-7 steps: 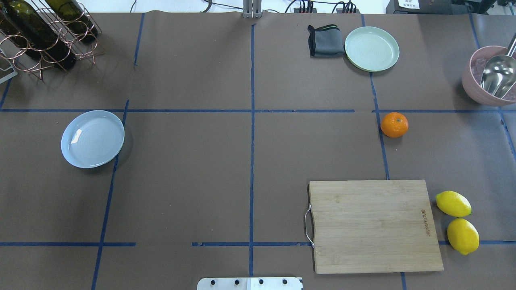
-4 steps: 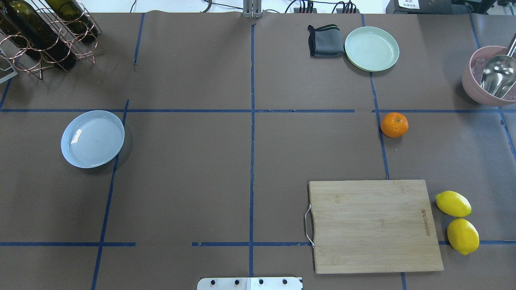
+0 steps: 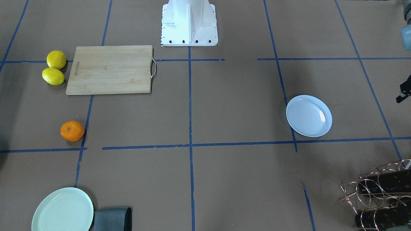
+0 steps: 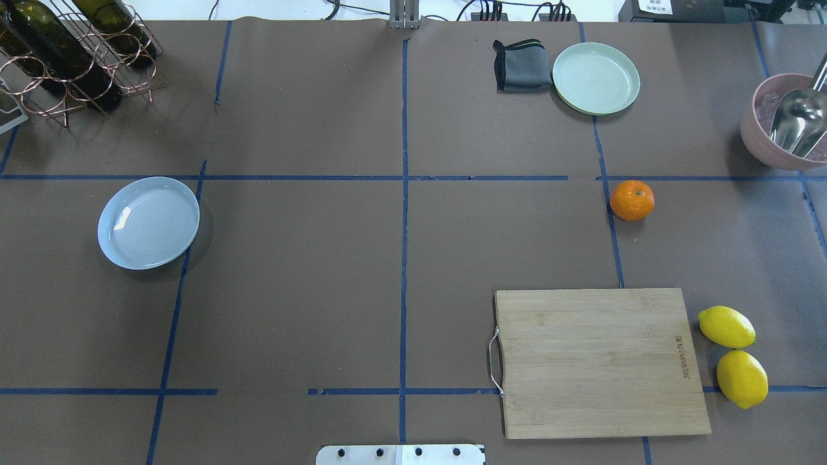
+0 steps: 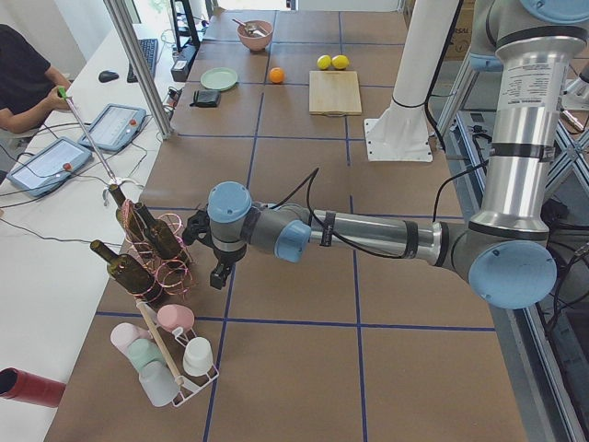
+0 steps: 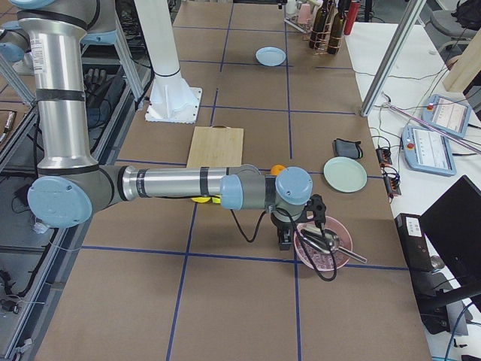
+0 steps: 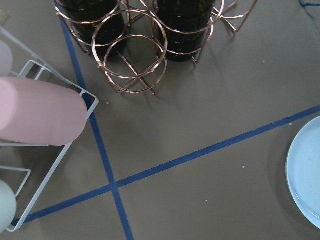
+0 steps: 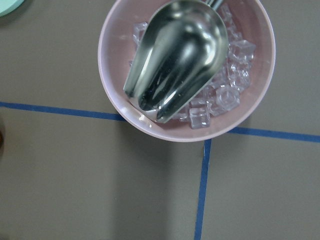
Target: Pick orange to plate
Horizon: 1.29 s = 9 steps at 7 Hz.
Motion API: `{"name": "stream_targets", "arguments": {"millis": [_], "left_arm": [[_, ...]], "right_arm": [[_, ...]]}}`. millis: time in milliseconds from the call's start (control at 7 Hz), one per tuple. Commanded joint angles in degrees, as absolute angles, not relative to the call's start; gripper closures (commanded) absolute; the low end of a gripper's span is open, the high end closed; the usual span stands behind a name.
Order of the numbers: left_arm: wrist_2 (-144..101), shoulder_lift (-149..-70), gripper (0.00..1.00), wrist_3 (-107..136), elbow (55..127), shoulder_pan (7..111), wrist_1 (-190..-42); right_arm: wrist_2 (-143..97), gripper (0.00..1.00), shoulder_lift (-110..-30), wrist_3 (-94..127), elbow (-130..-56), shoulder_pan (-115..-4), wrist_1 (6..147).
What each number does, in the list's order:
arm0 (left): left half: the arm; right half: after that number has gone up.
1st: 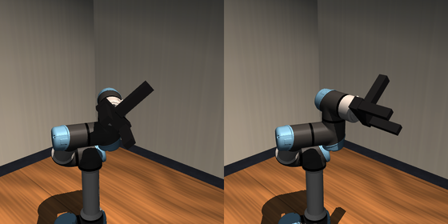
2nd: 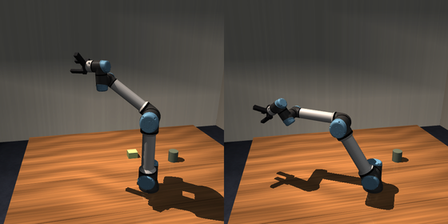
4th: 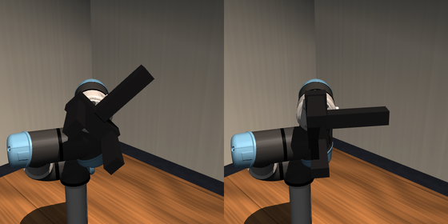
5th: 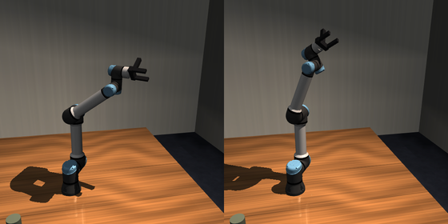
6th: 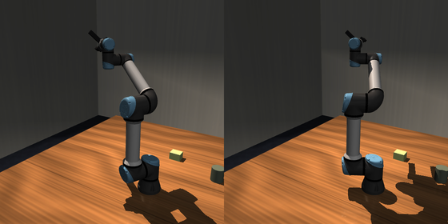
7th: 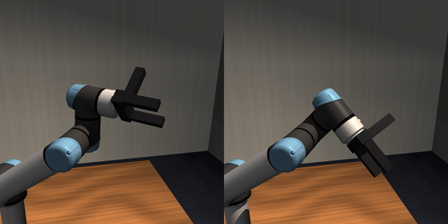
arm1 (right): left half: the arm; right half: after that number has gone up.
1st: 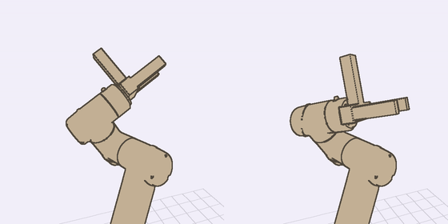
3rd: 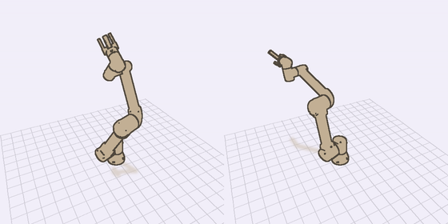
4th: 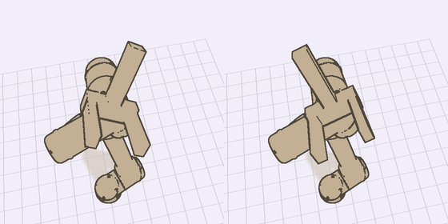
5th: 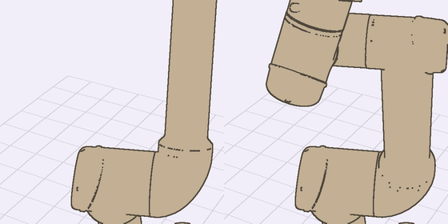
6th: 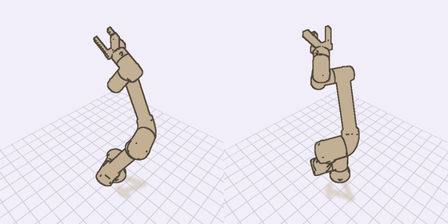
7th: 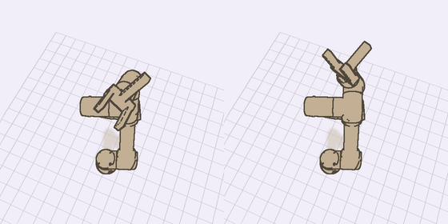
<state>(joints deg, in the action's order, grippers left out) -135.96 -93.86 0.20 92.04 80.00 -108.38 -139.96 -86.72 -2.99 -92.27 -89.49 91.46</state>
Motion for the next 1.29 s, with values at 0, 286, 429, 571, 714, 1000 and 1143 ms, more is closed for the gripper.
{"name": "stream_targets", "arguments": {"millis": [0,286,429,571,714,1000,1143], "left_arm": [[-136.14,-94.22,0.00,3.66,91.76,75.62,-108.54],[-135.18,-93.70,0.00,22.16,90.27,68.75,-117.80],[-133.44,-93.52,0.00,28.94,89.65,66.21,-121.69],[-129.85,-93.52,0.00,33.96,89.65,62.88,-124.08],[-126.42,-93.52,0.00,37.23,88.78,60.14,-125.67],[-125.68,-93.52,0.00,41.99,84.22,57.93,-133.64],[-125.60,-93.69,0.01,44.53,83.68,56.79,-134.90]], "right_arm": [[-138.08,0.00,-85.34,-2.99,-92.02,-85.89,91.23],[-138.95,0.00,-85.25,-0.99,-92.29,-85.69,91.32],[-139.04,0.00,-85.08,0.08,-92.55,-85.69,91.23],[-138.87,0.00,-84.90,0.35,-92.98,-85.69,91.14],[-138.95,0.00,-84.73,2.18,-92.99,-85.69,91.06],[-138.87,0.00,-84.81,4.64,-92.99,-85.69,88.77],[-138.87,0.00,-84.81,4.92,-93.08,-85.69,88.77]]}}
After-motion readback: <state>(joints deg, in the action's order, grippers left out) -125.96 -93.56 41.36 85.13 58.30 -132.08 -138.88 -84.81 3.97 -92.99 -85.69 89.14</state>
